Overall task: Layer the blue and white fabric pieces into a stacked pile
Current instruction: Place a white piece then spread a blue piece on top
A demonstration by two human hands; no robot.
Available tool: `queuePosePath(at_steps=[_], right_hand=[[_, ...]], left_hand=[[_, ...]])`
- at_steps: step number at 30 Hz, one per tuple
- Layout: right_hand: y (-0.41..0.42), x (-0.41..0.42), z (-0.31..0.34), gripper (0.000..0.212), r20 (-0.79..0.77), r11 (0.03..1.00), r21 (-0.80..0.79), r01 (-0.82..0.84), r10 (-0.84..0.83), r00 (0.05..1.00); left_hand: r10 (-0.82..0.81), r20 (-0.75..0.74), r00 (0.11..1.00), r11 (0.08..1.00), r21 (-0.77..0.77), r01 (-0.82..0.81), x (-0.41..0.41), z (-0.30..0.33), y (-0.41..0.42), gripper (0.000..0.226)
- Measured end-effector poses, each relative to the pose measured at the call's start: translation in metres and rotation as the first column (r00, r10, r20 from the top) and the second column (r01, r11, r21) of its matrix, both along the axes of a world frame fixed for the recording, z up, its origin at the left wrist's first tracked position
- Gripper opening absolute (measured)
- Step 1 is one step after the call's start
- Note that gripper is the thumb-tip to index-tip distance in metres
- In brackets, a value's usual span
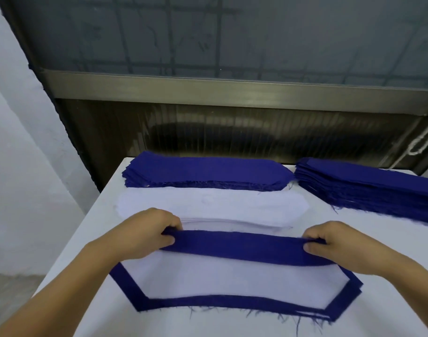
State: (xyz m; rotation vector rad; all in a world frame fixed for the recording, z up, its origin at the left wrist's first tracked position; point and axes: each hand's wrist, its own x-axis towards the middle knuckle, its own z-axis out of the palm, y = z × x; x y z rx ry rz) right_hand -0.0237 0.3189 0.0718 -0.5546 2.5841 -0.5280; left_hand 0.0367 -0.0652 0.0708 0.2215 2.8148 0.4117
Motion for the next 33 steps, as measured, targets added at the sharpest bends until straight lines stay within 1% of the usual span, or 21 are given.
queuePosePath(at_steps=[2, 4, 5, 7, 8, 9, 10, 12, 13, 16, 17, 20, 24, 25, 27, 28, 29, 30, 31, 32, 33], right_hand=[[-0.001, 0.002, 0.001, 0.016, -0.141, 0.996, -0.069, 0.048, -0.057, 0.988], [-0.002, 0.008, 0.004, 0.018, -0.367, 0.985, -0.165, 0.057, -0.115, 0.923], [0.000, 0.012, 0.002, 0.019, -0.491, 0.982, -0.186, 0.026, -0.115, 0.864], [0.007, 0.024, -0.009, 0.023, -0.696, 0.990, -0.128, -0.058, -0.048, 0.716], [0.010, 0.031, -0.019, 0.024, -0.762, 0.991, -0.087, -0.105, 0.002, 0.647], [0.013, 0.040, -0.030, 0.019, -0.808, 0.986, -0.057, -0.156, 0.046, 0.587], [0.016, 0.049, -0.043, 0.018, -0.828, 0.979, -0.042, -0.200, 0.078, 0.555], [0.021, 0.062, -0.067, 0.049, -0.817, 0.967, 0.000, -0.255, 0.147, 0.558], [0.022, 0.067, -0.075, 0.055, -0.812, 0.967, 0.030, -0.253, 0.171, 0.558], [0.023, 0.071, -0.088, 0.069, -0.805, 0.966, 0.050, -0.253, 0.189, 0.563], [0.022, 0.072, -0.088, 0.072, -0.808, 0.967, 0.046, -0.250, 0.184, 0.560], [0.020, 0.072, -0.090, 0.072, -0.835, 0.967, 0.032, -0.254, 0.166, 0.525], [0.021, 0.072, -0.091, 0.068, -0.862, 0.957, 0.050, -0.287, 0.187, 0.471], [0.022, 0.073, -0.090, 0.067, -0.868, 0.953, 0.063, -0.296, 0.199, 0.455], [0.023, 0.074, -0.092, 0.065, -0.881, 0.948, 0.079, -0.309, 0.211, 0.423], [0.024, 0.074, -0.095, 0.064, -0.889, 0.947, 0.078, -0.313, 0.208, 0.407], [0.024, 0.076, -0.095, 0.064, -0.889, 0.946, 0.069, -0.316, 0.202, 0.410], [0.025, 0.076, -0.096, 0.064, -0.888, 0.946, 0.065, -0.319, 0.201, 0.413], [0.025, 0.077, -0.096, 0.065, -0.882, 0.946, 0.065, -0.317, 0.203, 0.426], [0.026, 0.077, -0.096, 0.065, -0.875, 0.946, 0.070, -0.317, 0.211, 0.435], [0.027, 0.077, -0.093, 0.065, -0.861, 0.948, 0.068, -0.310, 0.212, 0.462]], left_hand=[[0.056, -0.118, 0.991, 0.998, -0.012, -0.058, 0.000, 0.003, 0.005, 0.024], [0.119, -0.308, 0.944, 0.993, 0.018, -0.119, 0.004, 0.005, 0.008, 0.023], [0.142, -0.406, 0.903, 0.990, 0.039, -0.138, 0.009, 0.005, 0.008, 0.022], [0.146, -0.540, 0.829, 0.988, 0.038, -0.149, 0.025, 0.003, 0.009, 0.024], [0.126, -0.559, 0.819, 0.990, 0.024, -0.135, 0.035, -0.001, 0.010, 0.028], [0.091, -0.560, 0.823, 0.995, 0.012, -0.101, 0.045, -0.007, 0.011, 0.035], [0.044, -0.554, 0.831, 0.998, -0.008, -0.058, 0.055, -0.016, 0.013, 0.042], [-0.041, -0.542, 0.839, 0.999, -0.049, 0.017, 0.072, -0.036, 0.016, 0.046], [-0.071, -0.535, 0.842, 0.997, -0.066, 0.043, 0.077, -0.047, 0.018, 0.046], [-0.073, -0.479, 0.875, 0.997, -0.059, 0.051, 0.085, -0.063, 0.022, 0.049], [-0.078, -0.492, 0.867, 0.997, -0.055, 0.059, 0.084, -0.067, 0.021, 0.051], [-0.078, -0.469, 0.880, 0.997, -0.055, 0.059, 0.083, -0.063, 0.022, 0.056], [-0.089, -0.437, 0.895, 0.996, -0.035, 0.082, 0.083, -0.065, 0.021, 0.054], [-0.100, -0.450, 0.887, 0.995, -0.023, 0.100, 0.083, -0.067, 0.020, 0.053], [-0.076, -0.442, 0.894, 0.996, 0.011, 0.091, 0.082, -0.068, 0.020, 0.053], [-0.070, -0.433, 0.898, 0.997, 0.006, 0.080, 0.083, -0.065, 0.020, 0.051], [-0.069, -0.455, 0.888, 0.994, 0.044, 0.100, 0.082, -0.066, 0.020, 0.043], [-0.072, -0.447, 0.891, 0.994, 0.042, 0.101, 0.085, -0.061, 0.023, 0.026], [-0.107, -0.455, 0.884, 0.989, 0.041, 0.141, 0.084, -0.065, 0.021, 0.006], [-0.088, -0.434, 0.897, 0.993, 0.035, 0.115, 0.085, -0.062, 0.021, 0.036], [-0.090, -0.479, 0.873, 0.991, 0.040, 0.124, 0.083, -0.065, 0.021, 0.050]])
